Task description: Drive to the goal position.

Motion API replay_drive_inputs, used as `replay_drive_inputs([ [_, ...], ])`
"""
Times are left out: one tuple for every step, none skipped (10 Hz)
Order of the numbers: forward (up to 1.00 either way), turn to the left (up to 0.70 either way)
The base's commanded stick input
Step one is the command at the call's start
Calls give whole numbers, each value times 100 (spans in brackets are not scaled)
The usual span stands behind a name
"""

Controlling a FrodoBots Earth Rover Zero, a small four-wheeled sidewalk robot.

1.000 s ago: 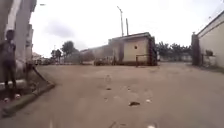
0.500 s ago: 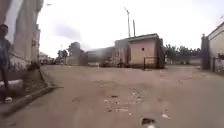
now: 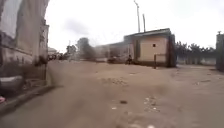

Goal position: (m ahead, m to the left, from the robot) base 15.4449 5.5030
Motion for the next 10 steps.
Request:
replay_drive_inputs([
  [70, 7],
  [70, 7],
  [70, 8],
  [70, 7],
  [70, 6],
  [70, 6],
  [70, 5],
  [70, 6],
  [70, 6],
  [70, 4],
])
